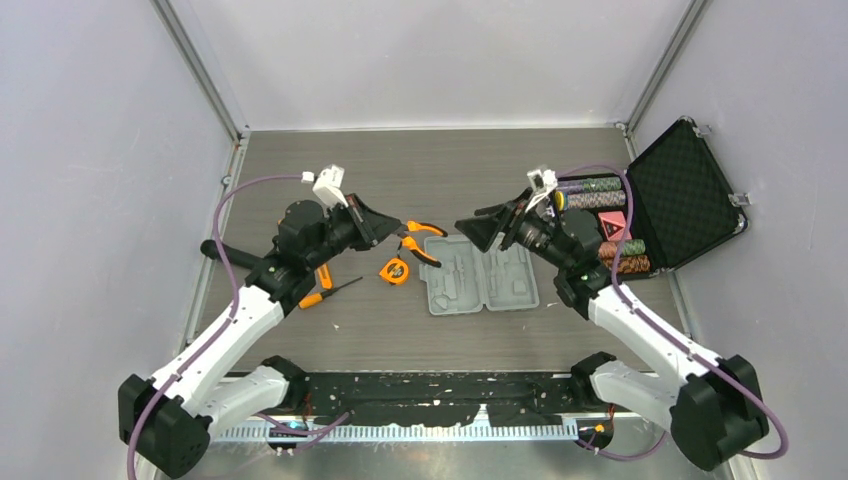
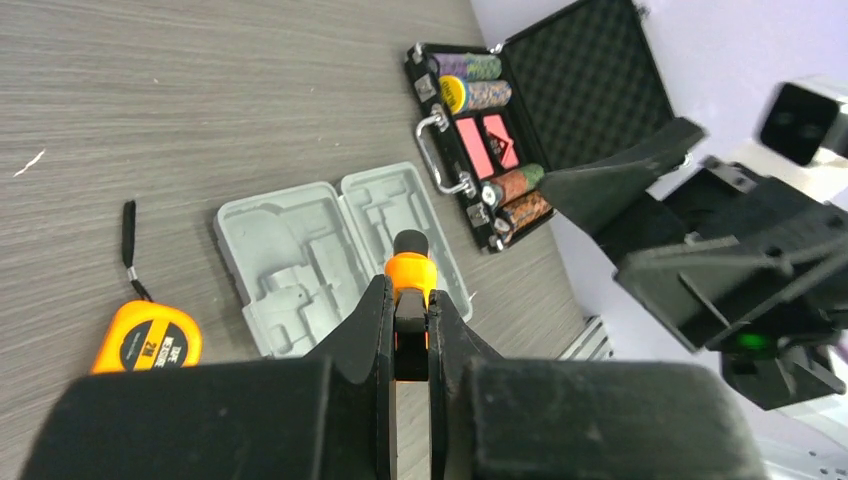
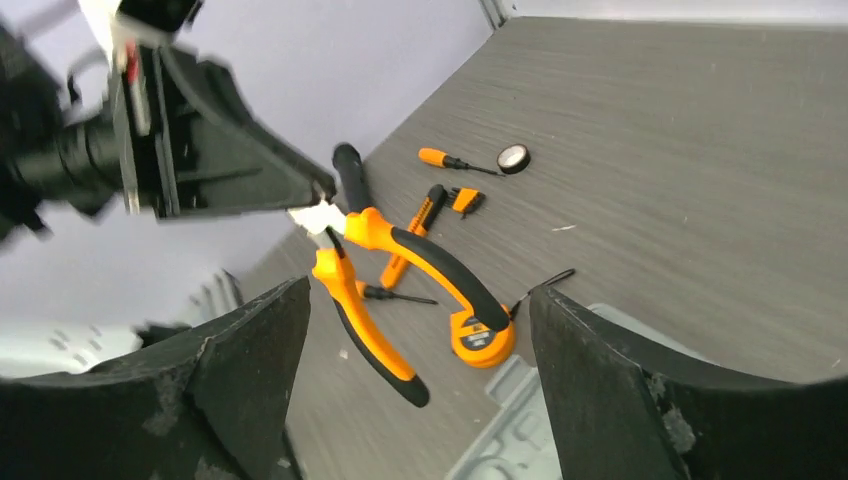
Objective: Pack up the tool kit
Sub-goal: Place the pliers in the toolbox.
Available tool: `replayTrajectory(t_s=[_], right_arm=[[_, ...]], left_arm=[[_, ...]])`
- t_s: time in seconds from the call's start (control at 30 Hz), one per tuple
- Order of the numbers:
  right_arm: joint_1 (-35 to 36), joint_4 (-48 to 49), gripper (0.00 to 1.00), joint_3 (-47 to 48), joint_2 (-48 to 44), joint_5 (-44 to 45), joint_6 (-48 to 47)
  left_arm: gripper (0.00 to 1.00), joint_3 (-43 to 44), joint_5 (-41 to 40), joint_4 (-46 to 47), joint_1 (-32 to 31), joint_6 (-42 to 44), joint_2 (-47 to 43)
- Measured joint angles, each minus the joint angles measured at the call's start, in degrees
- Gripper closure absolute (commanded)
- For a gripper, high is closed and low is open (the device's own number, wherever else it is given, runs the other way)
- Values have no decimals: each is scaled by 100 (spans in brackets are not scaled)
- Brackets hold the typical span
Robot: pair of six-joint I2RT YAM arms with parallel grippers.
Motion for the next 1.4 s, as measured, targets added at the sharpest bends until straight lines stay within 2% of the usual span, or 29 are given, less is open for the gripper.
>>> replayTrajectory(t_s=[0.23, 0.33, 0.43, 0.83, 1.1, 1.27, 1.33, 1.4], right_arm=[[1528, -726, 1, 116, -317, 485, -2940], [2168, -883, 4, 225, -87, 647, -3851], [2472, -931, 5, 420, 247, 855, -4419], [2782, -892, 5, 752, 1403, 1808, -4896], [2793, -809, 1, 802, 1777, 1987, -4865], [2793, -723, 14, 793, 1781, 1989, -4837], [2793, -715, 23, 793, 1781, 1989, -4826], [2793, -726, 37, 793, 1781, 1989, -4826]], left_arm=[[100, 579, 221, -1016, 0, 389, 184], [100, 710, 299, -1320, 0, 435, 271], [100, 743, 350, -1499, 0, 457, 310], [100, 743, 518, -1685, 0, 442, 313], [100, 758, 610, -1687, 2, 435, 313], [100, 881, 675, -1729, 2, 439, 332], [100, 949, 678, -1749, 2, 461, 348], [100, 1008, 664, -1810, 2, 494, 365]])
